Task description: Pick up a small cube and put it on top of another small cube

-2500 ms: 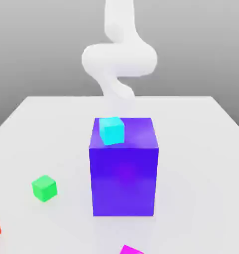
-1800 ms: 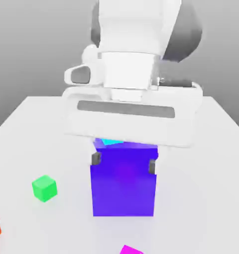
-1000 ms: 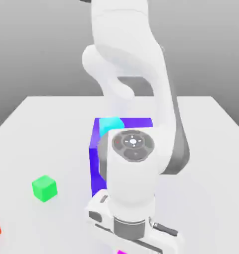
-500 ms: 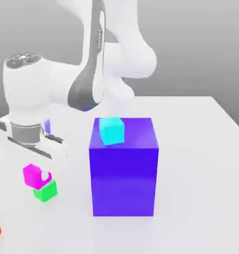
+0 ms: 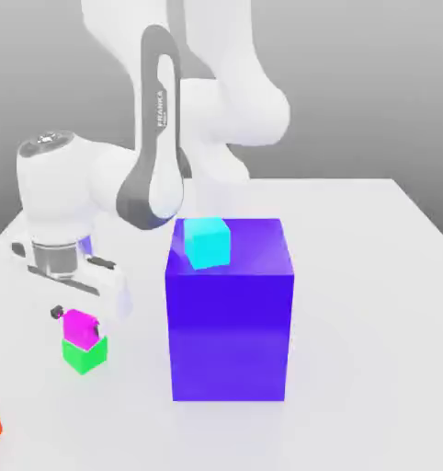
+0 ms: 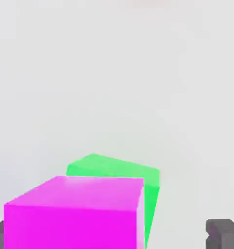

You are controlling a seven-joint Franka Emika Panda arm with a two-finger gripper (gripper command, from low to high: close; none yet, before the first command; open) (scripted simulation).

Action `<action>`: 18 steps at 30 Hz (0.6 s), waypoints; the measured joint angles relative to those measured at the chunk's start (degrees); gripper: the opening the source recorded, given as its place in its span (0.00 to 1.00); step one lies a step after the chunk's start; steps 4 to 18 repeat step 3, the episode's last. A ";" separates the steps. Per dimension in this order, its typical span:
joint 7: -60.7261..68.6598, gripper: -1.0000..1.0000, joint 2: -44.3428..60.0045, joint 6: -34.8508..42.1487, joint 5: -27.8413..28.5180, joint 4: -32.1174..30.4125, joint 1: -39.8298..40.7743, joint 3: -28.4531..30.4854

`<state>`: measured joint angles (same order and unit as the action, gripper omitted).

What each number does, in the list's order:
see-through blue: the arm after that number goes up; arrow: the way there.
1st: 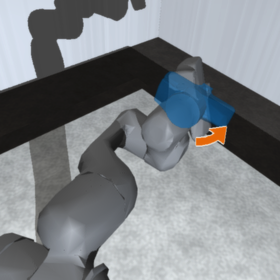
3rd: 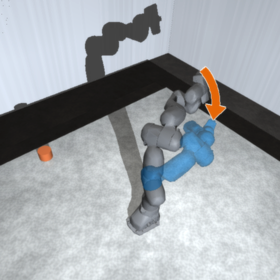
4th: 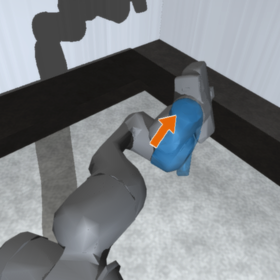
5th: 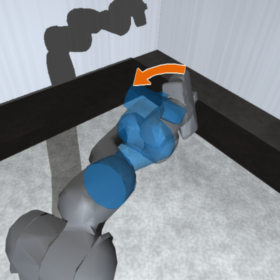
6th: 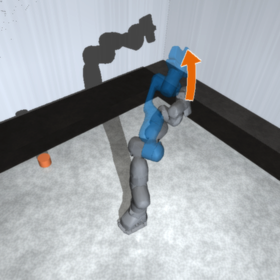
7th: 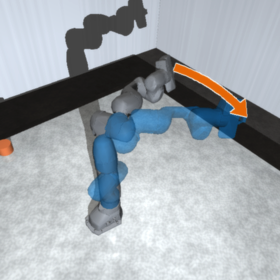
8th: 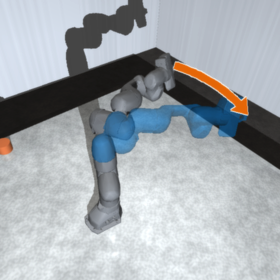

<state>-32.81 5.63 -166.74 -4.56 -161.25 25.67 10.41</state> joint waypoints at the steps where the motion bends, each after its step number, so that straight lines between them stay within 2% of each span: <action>1: -0.33 1.00 -0.69 0.62 0.49 -0.03 -0.05 0.19; 3: -1.84 1.00 -3.75 3.45 2.65 -0.15 0.27 0.49; 18: -1.84 1.00 -3.75 3.45 2.65 -0.15 0.27 0.49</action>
